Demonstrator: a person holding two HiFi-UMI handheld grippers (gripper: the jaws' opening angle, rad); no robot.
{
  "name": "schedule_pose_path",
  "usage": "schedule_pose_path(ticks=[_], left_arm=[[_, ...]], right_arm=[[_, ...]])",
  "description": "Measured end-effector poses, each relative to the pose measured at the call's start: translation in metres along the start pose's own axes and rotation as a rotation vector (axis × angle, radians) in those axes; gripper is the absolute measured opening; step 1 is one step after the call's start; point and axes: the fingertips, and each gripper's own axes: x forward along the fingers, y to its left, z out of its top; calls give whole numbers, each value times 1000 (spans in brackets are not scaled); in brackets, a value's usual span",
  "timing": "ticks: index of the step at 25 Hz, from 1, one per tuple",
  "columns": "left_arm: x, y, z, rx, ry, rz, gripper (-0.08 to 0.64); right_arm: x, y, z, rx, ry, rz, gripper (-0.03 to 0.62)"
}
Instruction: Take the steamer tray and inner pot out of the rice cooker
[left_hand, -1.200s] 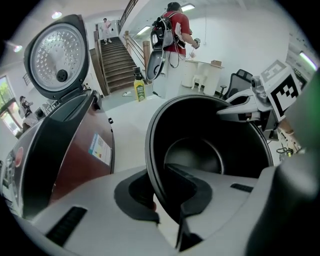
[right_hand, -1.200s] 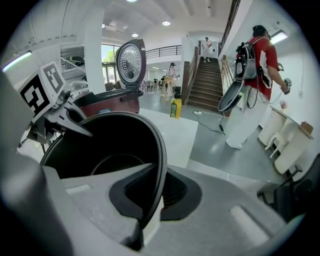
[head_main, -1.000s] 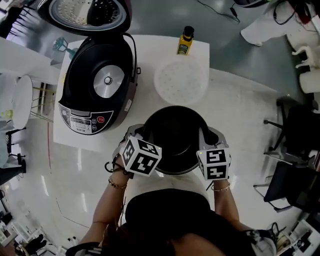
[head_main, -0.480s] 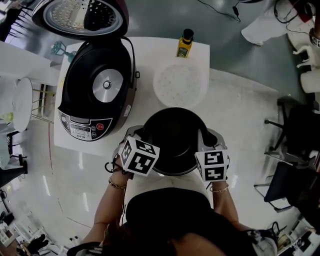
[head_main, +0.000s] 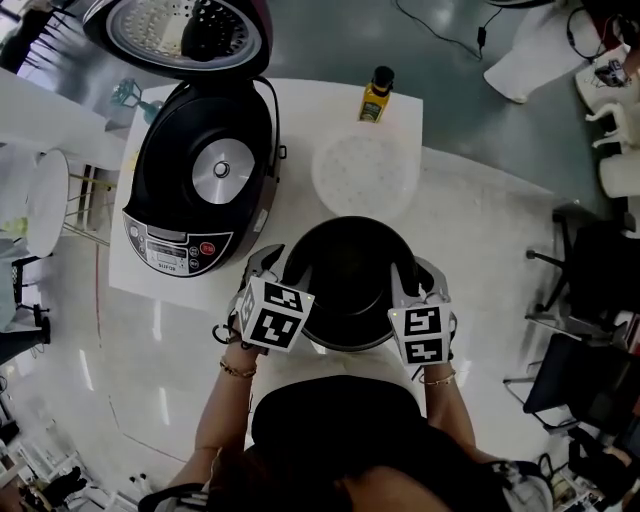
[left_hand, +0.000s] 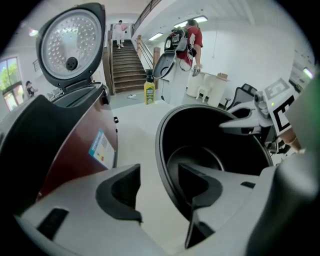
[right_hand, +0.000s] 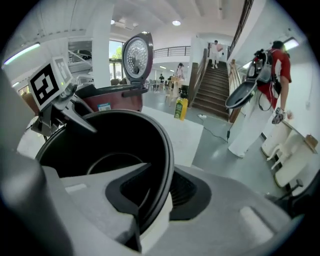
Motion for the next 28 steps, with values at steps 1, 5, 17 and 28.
schedule_pose_path(ticks=[1,5,17,28], left_arm=[[-2,3,-1,10,-2,19,242],[-25,8,9,-26,-97,33,262],[-98,-3,51,-122,-504,8,262],[-152,-15,63,-151,-758,-8,91]], right_arm=[[-3,-1,3,-7,-21,-3,79],[-19,-4,11,0,-57,21,122],[-94,1,49,-74,-329,38,119],[-142,-8,62,88,-538,92,8]])
